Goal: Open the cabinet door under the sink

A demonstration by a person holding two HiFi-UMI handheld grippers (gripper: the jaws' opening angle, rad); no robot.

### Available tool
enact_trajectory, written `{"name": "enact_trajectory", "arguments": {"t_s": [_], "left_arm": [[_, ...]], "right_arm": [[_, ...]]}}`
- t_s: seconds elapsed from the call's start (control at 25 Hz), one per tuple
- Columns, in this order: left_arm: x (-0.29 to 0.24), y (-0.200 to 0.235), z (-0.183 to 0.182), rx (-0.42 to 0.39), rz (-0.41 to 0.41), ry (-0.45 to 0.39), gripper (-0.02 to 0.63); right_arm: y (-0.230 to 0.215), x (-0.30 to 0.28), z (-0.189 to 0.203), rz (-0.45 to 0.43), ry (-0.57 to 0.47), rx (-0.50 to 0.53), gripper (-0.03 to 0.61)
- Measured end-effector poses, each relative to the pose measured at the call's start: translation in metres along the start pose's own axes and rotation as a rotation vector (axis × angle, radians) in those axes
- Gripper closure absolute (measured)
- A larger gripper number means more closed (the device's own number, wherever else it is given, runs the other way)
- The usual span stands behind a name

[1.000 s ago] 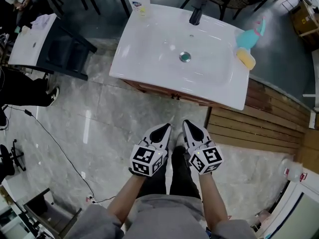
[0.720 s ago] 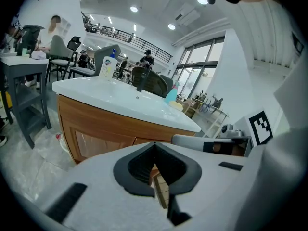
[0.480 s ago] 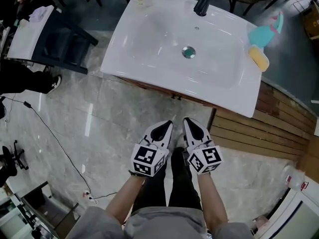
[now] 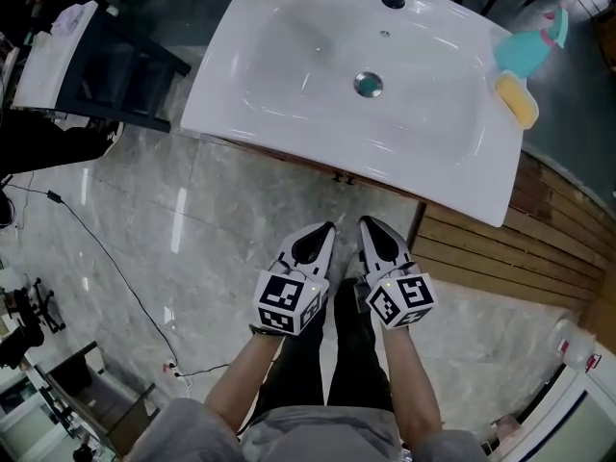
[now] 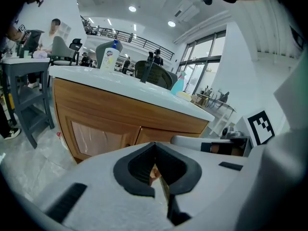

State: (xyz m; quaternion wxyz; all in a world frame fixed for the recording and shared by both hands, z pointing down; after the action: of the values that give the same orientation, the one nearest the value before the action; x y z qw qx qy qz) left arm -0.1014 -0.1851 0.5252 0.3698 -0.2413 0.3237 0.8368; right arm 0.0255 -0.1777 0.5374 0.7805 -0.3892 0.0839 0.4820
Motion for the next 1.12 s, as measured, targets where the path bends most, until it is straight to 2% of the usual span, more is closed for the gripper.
{"name": "enact_trajectory", "arguments": {"t_s": [0.52,0.88,1.12], "left_arm": [[-0.045,0.031,0.039,-0.014,-0.042,0.012,0.606],[-0.078,0.049,0.062,-0.030,-0.045,0.030,0.606],[-0.094,0.054,0.064,-0.050,-0.036,0.025,0.606]], "right_arm": [[-0.056,-0.062,0.057,-0.008,0.001,-0.158,0.565],[-0.087,-0.102,0.085,-0.006,0.005,-0.190,0.561],[-0.099,-0.119,0.087,-0.002,-0.015,-0.208,0.509]]}}
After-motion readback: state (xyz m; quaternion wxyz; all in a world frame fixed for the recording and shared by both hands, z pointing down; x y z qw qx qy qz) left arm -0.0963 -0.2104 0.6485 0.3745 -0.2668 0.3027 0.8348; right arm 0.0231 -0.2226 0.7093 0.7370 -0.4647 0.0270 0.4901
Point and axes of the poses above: the fingertips, and each gripper's own axes: x backward along the fingers, y to its left, z out of its underside, the point moved 6 cm from there along x, backward along the fingers, and after that the axes turned 11 degrees about y, right-handed, at the moved point
